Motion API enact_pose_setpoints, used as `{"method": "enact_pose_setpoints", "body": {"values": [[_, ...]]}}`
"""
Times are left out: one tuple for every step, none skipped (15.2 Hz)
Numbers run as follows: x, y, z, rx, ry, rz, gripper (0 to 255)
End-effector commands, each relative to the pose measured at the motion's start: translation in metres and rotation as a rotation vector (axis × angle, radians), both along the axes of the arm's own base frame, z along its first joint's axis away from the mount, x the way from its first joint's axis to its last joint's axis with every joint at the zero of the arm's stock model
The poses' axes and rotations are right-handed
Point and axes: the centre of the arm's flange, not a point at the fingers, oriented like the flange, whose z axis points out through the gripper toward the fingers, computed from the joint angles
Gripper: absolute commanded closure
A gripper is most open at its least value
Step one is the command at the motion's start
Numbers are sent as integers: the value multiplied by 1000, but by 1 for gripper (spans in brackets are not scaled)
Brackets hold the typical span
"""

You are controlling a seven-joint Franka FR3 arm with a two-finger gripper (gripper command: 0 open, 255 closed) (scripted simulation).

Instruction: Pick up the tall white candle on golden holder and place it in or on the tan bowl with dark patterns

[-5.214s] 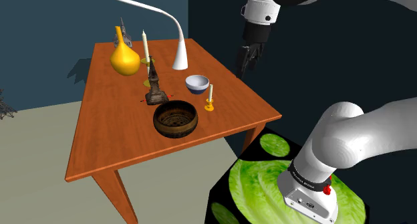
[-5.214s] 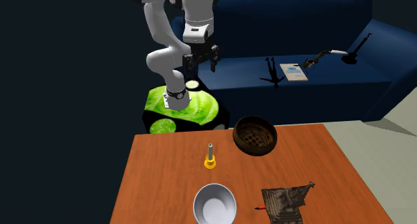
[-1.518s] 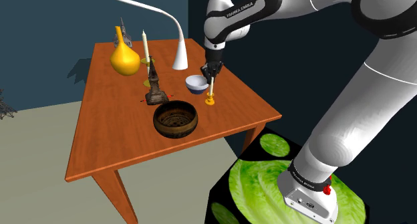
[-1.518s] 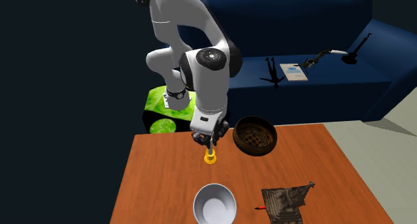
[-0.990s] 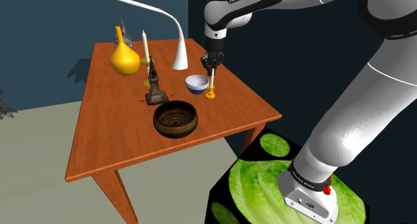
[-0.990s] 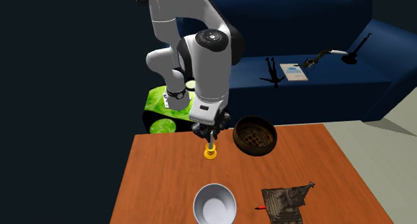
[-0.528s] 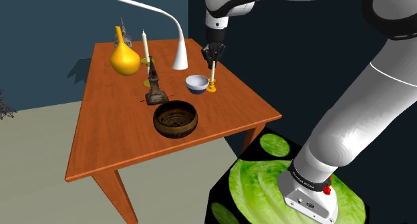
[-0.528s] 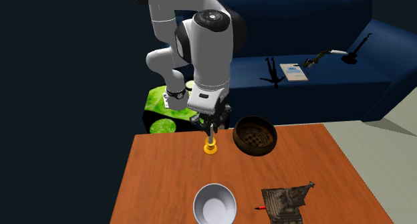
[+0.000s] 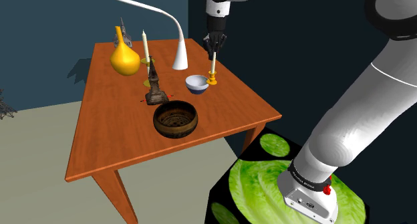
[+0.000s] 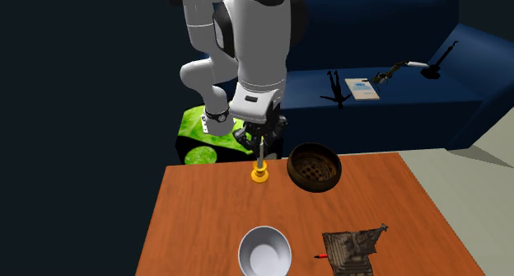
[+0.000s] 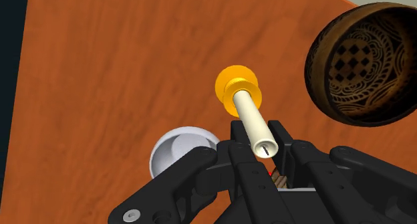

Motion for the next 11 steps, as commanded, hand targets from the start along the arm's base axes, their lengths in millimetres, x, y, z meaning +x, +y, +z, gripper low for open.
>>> {"method": "enact_pose_setpoints", "body": {"values": [[0, -1, 9, 0, 0, 0, 255], [0, 12, 12, 0, 0, 0, 255], [0, 25, 15, 0, 0, 0, 255], [0, 38, 18, 0, 0, 0, 255], [1, 50, 21, 0, 0, 0, 255], [1, 63, 25, 0, 0, 0, 255], [1, 76, 28, 0, 0, 0, 255], [1, 89, 31, 0, 0, 0, 255], [2, 102, 34, 0, 0, 0, 255], [2, 114, 37, 0, 0, 0, 255], [2, 127, 40, 0, 0, 0, 255]]}}
